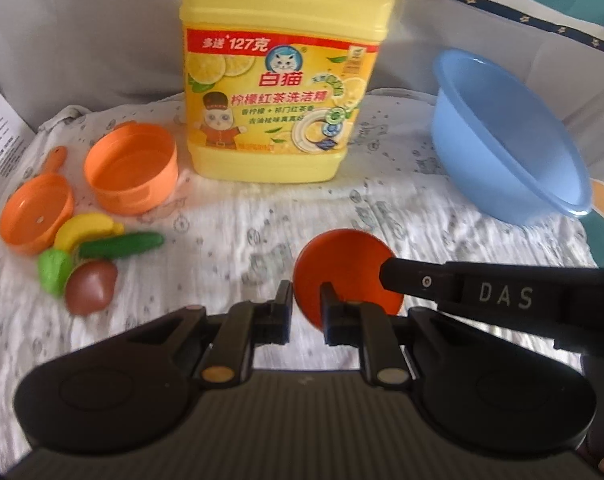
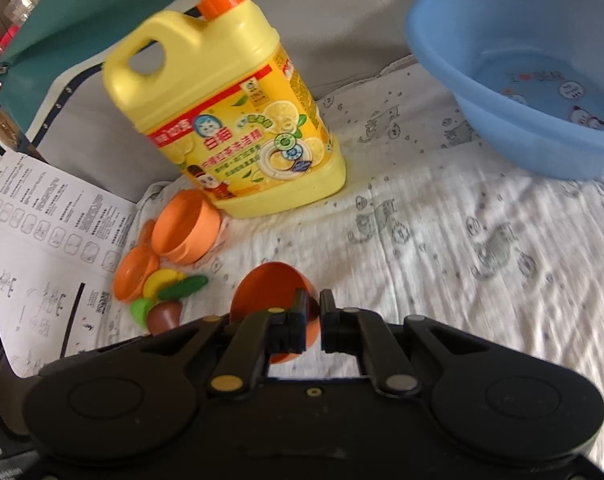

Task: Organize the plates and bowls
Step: 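Lift the orange bowl with both grippers and carry it toward the blue bowl, then lower the orange bowl into the clear bowl and open both grippers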

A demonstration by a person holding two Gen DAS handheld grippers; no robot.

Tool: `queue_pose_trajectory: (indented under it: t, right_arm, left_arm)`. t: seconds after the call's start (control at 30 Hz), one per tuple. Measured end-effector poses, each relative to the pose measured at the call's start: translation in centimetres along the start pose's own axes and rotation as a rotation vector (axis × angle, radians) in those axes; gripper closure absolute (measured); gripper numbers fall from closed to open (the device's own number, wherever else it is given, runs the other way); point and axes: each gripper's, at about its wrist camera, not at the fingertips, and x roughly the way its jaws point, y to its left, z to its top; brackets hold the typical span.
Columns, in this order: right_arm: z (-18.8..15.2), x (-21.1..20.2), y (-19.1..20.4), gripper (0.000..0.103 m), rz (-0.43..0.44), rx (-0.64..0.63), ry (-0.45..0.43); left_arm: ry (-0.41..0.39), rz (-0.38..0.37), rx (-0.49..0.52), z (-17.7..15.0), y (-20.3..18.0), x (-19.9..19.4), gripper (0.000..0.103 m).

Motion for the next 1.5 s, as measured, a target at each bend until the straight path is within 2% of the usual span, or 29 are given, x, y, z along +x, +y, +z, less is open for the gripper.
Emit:
queue_pose_trajectory:
  t: [0.53,0.77,1.13,1.5]
  right_arm:
    - [-7.6,-11.2,1.3,0.097,0.015,-0.032,-0.023]
    - [-11.4,-14.8,1.3,0.097,0.014,-0.047,-0.021]
    - [-16.3,-17.8,-0.1,0.096,0.006,-0.043,0.0]
    - [-18.5,-16.7,-1.0,0.096,-0.006,-0.029,0.066]
  left_arm:
    - [-0.013,-0.024,0.033,-8.2,-2.8,-10.3,0.09]
    - [-0.011,-0.032,0.044,-11.8,-3.9,-13.5,0.09]
    - [0.014,-0.043,0.09,-16.5,-5.5,-15.7,0.089]
    - [0.083,-0.035,0.104,-18.8,-5.8,-14.4,0.089]
